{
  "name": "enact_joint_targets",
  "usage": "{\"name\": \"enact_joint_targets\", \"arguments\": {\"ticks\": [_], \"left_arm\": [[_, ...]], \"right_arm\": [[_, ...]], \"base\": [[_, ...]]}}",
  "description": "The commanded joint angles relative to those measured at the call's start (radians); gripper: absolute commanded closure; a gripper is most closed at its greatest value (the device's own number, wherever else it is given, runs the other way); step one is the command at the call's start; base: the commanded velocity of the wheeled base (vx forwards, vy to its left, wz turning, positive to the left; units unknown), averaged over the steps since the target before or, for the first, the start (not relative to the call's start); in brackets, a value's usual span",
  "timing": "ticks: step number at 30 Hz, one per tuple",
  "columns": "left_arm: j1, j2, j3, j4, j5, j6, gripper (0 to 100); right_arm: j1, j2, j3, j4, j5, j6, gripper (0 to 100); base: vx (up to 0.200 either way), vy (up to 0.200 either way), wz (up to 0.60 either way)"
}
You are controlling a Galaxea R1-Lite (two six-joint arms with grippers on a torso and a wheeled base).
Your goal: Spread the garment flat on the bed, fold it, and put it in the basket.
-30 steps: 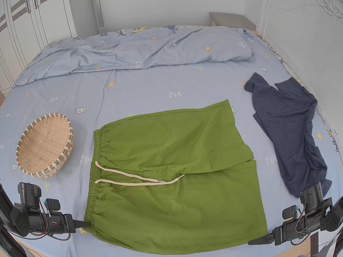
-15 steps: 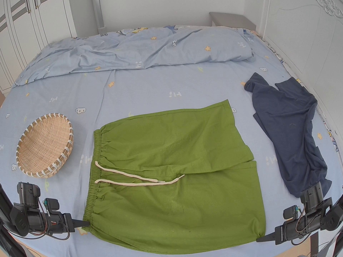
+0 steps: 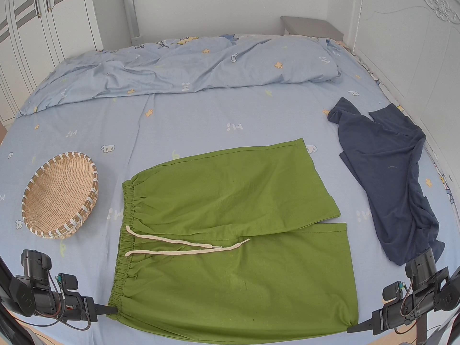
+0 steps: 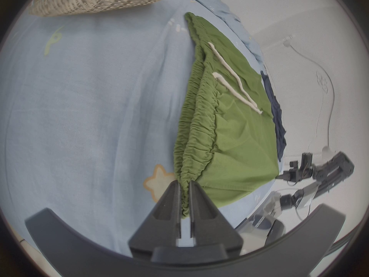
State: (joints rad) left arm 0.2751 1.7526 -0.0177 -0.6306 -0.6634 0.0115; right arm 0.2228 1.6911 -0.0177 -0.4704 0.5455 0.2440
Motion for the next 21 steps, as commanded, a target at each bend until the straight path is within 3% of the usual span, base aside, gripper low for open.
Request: {"name": "enact_joint_targets", "arguments": {"ticks": [1,5,11,16,18,21], "left_arm": [[0.064,-0.010,0.013,0.062,0.005,0.122,100],[0.104,-0.001,0.002,0.060,0.005,0.150,100],[0.087,-0.019,-0.004,0.078,0.004,0.140,100],[0.045,-0.137,-0.062,0.200,0.004,0.039,100],[-0.022,-0.266,-0.202,0.428,0.004,-0.139,100],[-0.050,-0.354,-0.360,0.687,-0.010,-0.222,100]], "right_arm": [[0.007,-0.027,0.018,0.047,-0.004,-0.003,100],[0.012,-0.030,0.018,0.050,-0.004,-0.002,100],[0.004,-0.062,0.010,0.042,-0.004,0.001,100],[0.001,-0.186,-0.061,0.099,-0.004,0.024,100],[0.000,-0.251,-0.174,0.265,-0.006,0.040,100],[-0.020,-0.307,-0.297,0.449,0.001,0.031,100]], "base": [[0.000,0.000,0.00],[0.000,0.000,0.00],[0.000,0.000,0.00],[0.000,0.000,0.00],[0.000,0.000,0.00],[0.000,0.000,0.00]]}}
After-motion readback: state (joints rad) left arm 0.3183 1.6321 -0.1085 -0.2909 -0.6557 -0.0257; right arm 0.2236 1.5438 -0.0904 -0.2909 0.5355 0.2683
